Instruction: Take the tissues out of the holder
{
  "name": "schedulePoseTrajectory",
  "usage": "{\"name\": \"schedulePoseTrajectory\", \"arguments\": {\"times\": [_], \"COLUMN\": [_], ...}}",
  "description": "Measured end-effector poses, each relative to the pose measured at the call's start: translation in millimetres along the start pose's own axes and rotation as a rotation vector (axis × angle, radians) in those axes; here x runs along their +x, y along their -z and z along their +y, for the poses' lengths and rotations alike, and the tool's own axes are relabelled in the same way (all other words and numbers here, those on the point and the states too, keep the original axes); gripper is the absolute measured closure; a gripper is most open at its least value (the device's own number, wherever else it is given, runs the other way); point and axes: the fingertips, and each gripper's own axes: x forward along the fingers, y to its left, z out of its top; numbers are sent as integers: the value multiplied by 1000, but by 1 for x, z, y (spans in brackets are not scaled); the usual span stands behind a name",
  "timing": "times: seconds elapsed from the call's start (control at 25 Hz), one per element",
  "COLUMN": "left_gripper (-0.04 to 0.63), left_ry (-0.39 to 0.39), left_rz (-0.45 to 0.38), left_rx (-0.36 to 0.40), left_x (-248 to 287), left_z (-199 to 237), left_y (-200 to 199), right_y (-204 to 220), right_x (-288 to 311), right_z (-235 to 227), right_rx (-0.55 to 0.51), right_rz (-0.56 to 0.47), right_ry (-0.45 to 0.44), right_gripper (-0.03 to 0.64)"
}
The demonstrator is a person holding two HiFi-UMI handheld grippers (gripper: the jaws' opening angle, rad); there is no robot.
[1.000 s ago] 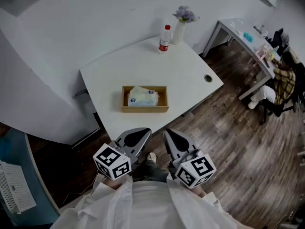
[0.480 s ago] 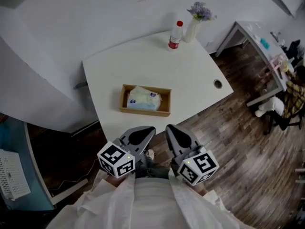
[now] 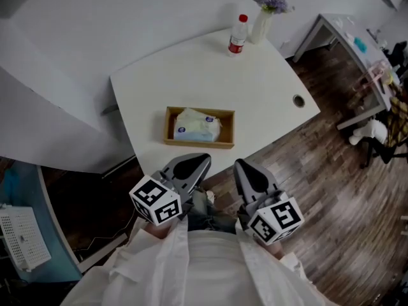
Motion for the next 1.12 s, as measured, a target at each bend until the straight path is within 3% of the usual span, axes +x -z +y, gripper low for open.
{"name": "schedulePoseTrajectory", "arguments": {"times": [0.28,0.48,0.76,0.84,1.0,1.12], "left_gripper": [583,583,583,583,583,582], "left_ry": [33,1,-2,-8,-26,-8], "left_rz": [57,108,94,110,175,167], "left_rx": [-16,15,42,65,181,196], "left_x": [4,1,2,2,4,7], "left_z": [7,21,34,41,53,59], "left_y": [-4,-4,-11,-11,-9,-16], "right_y": [-6,-8,-7,-6,3,7], "right_x": [9,17,33,38,45,48], "right_z": [-6,-10,-2,0,6,9], "right_rx": [40,58,82,79,84,88], "right_rz": [-10,-7,8,14,44,62], "right_ry": [41,54,24,15,-2,-10], "right_gripper": [606,606,606,606,606,606]}}
